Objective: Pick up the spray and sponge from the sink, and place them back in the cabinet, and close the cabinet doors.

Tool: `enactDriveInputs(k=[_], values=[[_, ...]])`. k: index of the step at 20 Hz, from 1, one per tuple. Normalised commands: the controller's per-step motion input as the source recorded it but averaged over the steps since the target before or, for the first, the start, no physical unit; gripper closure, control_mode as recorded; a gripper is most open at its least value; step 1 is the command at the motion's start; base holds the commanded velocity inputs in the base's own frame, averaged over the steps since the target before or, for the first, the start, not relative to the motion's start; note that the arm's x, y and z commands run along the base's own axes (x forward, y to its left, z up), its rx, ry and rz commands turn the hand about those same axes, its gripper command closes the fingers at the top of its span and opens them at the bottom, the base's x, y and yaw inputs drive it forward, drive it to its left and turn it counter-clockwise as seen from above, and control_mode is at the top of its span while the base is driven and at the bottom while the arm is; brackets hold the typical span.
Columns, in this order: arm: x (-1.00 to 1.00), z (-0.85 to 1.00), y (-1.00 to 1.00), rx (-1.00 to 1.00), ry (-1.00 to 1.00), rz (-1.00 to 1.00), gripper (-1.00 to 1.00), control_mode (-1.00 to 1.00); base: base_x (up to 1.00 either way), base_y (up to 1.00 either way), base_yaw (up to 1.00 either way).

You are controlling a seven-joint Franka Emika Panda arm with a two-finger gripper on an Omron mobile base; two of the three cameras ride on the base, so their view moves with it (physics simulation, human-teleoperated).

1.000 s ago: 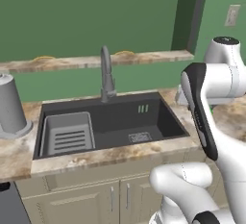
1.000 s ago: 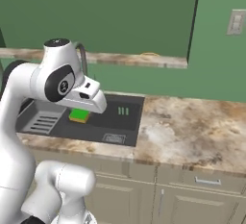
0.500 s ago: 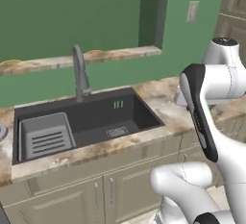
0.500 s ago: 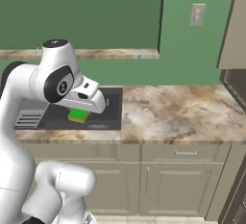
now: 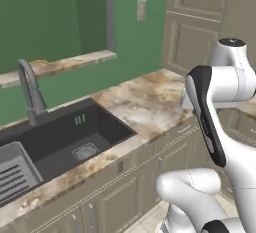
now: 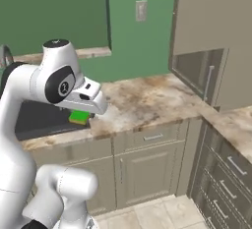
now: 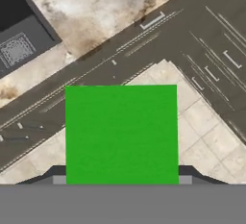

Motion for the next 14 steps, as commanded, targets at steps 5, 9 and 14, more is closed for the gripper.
enactDriveInputs(k=[5,9,14], values=[[0.00,0.00,0.00,0.00,0.00,0.00,1.00,1.00,-0.20,0.00,-0.56],[0.00,0.00,0.00,0.00,0.00,0.00,1.00,1.00,-0.21,0.00,-0.57],[0.00,0.00,0.00,0.00,0.00,0.00,1.00,1.00,-0.18,0.00,-0.58]])
